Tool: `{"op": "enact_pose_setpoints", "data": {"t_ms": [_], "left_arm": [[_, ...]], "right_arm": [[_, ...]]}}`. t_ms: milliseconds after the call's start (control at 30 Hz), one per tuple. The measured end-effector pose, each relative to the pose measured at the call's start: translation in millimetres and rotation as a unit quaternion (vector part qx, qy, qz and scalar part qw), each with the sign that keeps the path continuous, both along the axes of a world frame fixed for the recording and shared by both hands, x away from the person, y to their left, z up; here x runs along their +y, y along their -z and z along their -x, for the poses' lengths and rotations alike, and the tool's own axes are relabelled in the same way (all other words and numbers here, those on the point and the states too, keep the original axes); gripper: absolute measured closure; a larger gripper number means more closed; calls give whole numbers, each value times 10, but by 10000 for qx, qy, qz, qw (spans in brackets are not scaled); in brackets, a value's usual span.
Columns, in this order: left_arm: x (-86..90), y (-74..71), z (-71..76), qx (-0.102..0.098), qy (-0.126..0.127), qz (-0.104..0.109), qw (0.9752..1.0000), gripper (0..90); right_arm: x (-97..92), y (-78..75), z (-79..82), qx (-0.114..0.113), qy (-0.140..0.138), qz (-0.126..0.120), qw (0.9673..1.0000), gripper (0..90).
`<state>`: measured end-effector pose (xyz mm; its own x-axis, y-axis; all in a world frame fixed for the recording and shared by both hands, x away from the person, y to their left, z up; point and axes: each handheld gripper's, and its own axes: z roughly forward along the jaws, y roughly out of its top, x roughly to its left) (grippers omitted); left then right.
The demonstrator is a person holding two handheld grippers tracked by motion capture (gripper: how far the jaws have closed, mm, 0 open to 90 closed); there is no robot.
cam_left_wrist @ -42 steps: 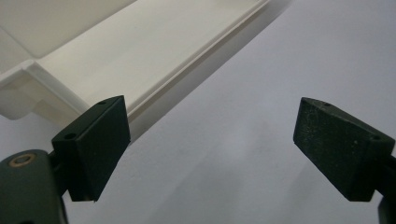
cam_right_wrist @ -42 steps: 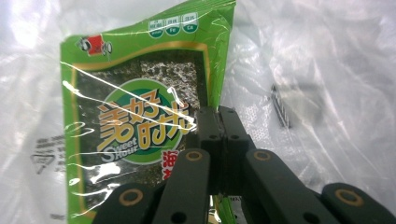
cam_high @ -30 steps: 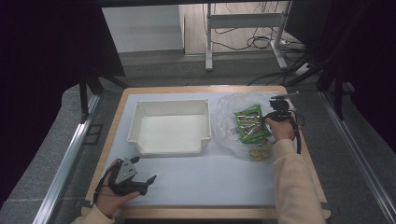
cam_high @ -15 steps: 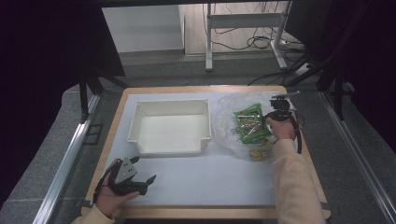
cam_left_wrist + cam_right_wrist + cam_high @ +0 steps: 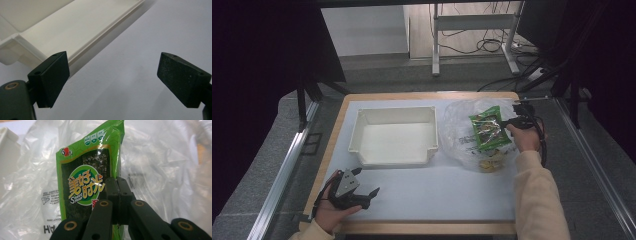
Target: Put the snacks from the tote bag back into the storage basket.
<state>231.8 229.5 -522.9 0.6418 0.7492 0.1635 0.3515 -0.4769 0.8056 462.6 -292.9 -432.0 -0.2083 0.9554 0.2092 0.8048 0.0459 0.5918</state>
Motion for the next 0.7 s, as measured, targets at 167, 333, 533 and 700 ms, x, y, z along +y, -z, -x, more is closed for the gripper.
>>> {"op": "enact_pose_setpoints", "data": {"t_ms": [167,333,533,700], "left_arm": [[-2,1,1,3,7,-1,10000,108],[-8,-1,4,-4,14,-14,10000,108],[-9,-2,4,-3,17,-23,10000,108],[-8,1,3,2,10,-26,10000,108]], "right_arm": [[-50,-108,79,-120,-18,-94,9999,900],[-66,-192,144,-232,-52,-164,9996,900],[-29,-273,194,-373,-212,-274,9987,900],[18,-310,215,-454,-297,-373,9978,900]]}}
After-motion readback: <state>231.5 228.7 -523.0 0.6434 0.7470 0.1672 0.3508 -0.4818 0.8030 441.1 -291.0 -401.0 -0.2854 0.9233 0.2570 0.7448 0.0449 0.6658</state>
